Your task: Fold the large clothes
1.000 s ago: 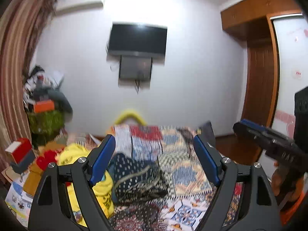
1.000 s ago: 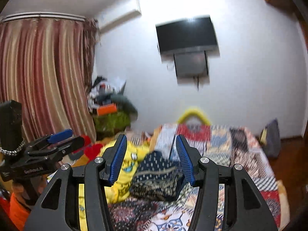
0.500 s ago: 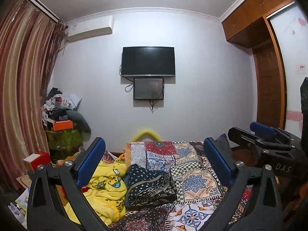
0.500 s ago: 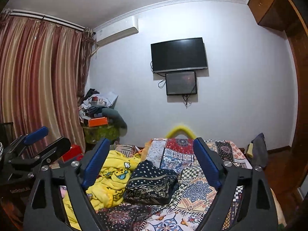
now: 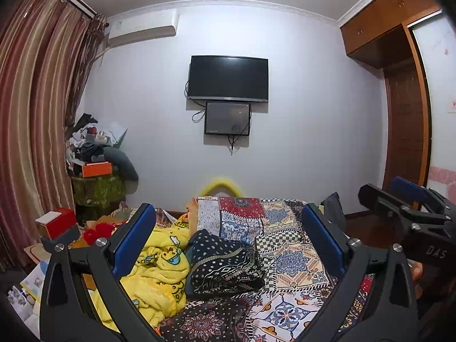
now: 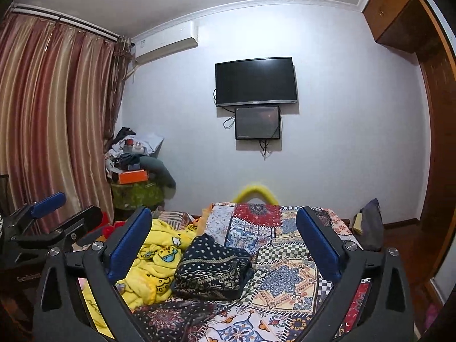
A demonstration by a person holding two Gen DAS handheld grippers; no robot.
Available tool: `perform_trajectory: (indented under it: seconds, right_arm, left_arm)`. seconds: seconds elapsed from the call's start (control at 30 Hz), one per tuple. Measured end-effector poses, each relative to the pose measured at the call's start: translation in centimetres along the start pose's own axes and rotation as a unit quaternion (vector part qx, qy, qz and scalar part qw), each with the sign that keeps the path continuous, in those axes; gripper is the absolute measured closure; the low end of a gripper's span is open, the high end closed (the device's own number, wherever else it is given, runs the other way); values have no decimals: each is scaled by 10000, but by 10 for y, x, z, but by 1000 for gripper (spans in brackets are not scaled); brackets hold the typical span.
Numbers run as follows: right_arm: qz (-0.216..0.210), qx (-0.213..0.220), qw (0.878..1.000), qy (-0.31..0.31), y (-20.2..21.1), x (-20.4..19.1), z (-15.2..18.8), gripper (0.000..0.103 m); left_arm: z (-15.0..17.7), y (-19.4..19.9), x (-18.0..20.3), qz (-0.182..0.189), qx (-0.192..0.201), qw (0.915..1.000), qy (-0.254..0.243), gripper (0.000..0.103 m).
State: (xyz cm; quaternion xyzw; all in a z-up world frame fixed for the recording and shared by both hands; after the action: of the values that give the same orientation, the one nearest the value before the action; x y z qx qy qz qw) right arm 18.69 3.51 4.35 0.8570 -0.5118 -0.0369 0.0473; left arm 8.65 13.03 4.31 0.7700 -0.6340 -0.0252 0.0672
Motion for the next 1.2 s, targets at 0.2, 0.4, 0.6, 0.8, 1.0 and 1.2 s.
perform_trajectory:
  seconds: [0.2,0.4,0.6,0.8,1.0,1.2]
  right_arm:
    - [41,-73,10000,14,2,2,1,2]
    - [64,-88,9999,-37,4,6,-2,2]
    - [79,-105,9999,-50,7,8,-2,2]
    - [82,-110,9999,-47,8,10,-3,2]
    - [96,-109,9999,-37,9,11,-5,2]
    - [79,-110,9999,-55,8,11,-7,2]
  left_arm:
    - [2,-2,-4,-68,-29,10000,24,1]
    - [2,-3,-9,-68,-46,10000,41,1]
    - [3,-5,-12,-127,-74,9998,106,1]
    - [3,-5,-12,-109,-82,9998,135,0]
    - [3,-4,-12,-101,-73,9999,116,1]
    - [4,-6,-11,-58,-104,9999,101,1]
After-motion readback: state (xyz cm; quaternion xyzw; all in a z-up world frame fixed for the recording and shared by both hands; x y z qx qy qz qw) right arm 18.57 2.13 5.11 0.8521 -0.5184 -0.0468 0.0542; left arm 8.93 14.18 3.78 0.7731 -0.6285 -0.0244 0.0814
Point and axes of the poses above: each gripper's, at about its wrist camera, not at the fingertips, and y roughly against the way its jaws point, x to its right, z to its underside, the point moved 4 cm from there along -y, roughly the way its jaws point, and after that the axes turned 4 degrees about z, right-handed, at the moved point
